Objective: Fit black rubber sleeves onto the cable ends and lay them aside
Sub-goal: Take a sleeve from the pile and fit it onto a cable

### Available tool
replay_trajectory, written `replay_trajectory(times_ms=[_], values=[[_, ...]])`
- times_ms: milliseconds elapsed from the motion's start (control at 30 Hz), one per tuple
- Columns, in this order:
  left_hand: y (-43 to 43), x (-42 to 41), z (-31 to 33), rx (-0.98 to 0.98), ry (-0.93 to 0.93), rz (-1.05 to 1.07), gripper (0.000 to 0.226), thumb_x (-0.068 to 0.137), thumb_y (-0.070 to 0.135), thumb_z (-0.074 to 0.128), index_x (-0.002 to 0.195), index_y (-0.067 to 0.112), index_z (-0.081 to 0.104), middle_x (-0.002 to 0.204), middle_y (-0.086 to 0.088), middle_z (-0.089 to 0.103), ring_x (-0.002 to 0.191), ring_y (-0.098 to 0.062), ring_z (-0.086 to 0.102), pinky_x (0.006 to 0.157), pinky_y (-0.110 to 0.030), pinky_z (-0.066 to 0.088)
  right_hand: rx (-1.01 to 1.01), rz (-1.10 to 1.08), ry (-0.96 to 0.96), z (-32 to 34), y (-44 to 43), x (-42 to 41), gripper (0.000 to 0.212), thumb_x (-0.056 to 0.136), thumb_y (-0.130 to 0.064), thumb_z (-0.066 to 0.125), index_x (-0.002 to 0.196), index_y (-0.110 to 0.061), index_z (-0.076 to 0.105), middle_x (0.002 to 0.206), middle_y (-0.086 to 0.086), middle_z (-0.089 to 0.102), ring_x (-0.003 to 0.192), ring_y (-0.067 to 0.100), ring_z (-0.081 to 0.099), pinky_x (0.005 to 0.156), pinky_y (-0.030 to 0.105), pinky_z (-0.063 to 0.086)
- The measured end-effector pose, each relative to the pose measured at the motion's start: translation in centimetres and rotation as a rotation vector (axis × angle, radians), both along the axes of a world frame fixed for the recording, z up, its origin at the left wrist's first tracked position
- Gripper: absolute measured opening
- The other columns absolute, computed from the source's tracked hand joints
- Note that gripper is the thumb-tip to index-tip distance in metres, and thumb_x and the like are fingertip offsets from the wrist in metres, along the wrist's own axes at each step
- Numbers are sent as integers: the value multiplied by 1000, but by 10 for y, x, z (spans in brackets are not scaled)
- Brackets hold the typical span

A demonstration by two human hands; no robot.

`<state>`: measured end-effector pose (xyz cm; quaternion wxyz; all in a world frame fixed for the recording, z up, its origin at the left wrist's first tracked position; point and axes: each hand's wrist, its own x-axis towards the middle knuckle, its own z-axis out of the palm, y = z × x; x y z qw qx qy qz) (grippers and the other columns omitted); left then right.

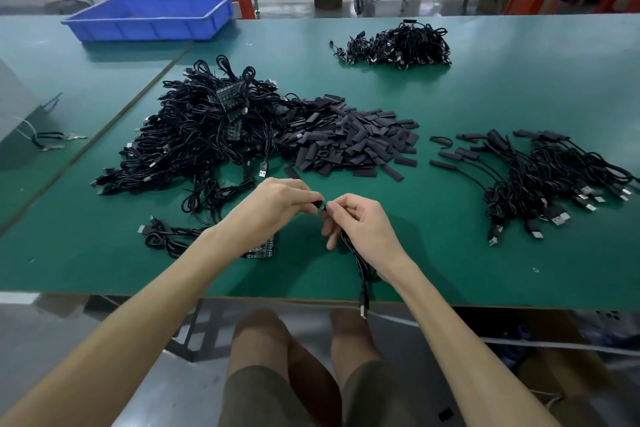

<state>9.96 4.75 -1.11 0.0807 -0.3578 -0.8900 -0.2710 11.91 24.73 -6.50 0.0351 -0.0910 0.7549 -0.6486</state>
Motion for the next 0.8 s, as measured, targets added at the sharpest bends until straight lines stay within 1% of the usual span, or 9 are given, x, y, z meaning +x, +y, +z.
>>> replay_trajectory(times_ms=[100,200,333,500,567,633,700,767,800], values=[[3,1,0,-18,29,-22,21,92,-3,69,109,5,77,98,-8,72,84,-14,66,80,-35,57,12,14,12,0,0,0,24,108,-20,55,91,-9,69,70,5,72,52,22,67,63,31,53],[5,0,0,-30,42,-40,21,92,-4,68,109,4,77,97,-8,71,86,-19,67,81,-36,57,6,28,13,2,1,0,26,108,-21,56,90,-8,69,68,4,71,51,22,65,61,30,52],[6,-2,-4,-17,22,-32,20,94,-4,65,109,3,76,98,-9,70,86,-18,69,80,-40,58,0,16,10,3,1,0,27,108,-20,55,88,-6,68,66,5,70,50,22,64,60,32,52],[6,-3,-7,-40,45,-42,20,94,-3,66,110,3,75,97,-8,69,86,-19,67,80,-39,59,25,28,-1,4,2,0,28,108,-23,56,86,-9,69,65,5,69,50,20,63,61,38,51],[7,-4,-8,-60,55,-51,19,93,-5,66,109,1,74,96,-9,68,87,-20,67,80,-38,60,30,25,-12,4,3,-1,28,108,-24,55,87,-10,69,64,4,69,50,20,62,60,37,51],[7,-5,-9,-56,33,-52,19,93,-6,66,109,0,74,96,-8,67,86,-15,65,82,-32,59,24,21,-19,5,4,-1,28,108,-23,55,87,-10,68,64,2,68,50,19,61,59,31,51],[7,-7,-9,-27,-8,-45,18,94,-2,67,109,2,75,96,-6,67,85,-4,60,85,-19,54,15,17,-23,5,3,-1,28,108,-23,54,86,-10,67,63,1,67,50,19,60,58,29,51],[8,-8,-9,0,-39,-28,17,93,1,69,109,2,76,94,-5,67,86,-2,57,84,-9,46,0,13,-26,5,3,-1,28,108,-22,54,86,-10,67,62,0,66,49,18,60,57,27,51],[9,-8,-10,9,-49,-17,17,93,1,69,109,3,76,94,-5,67,86,-4,57,83,-9,45,-5,10,-26,6,3,-1,28,108,-22,54,86,-10,67,62,0,65,49,18,60,57,26,51]])
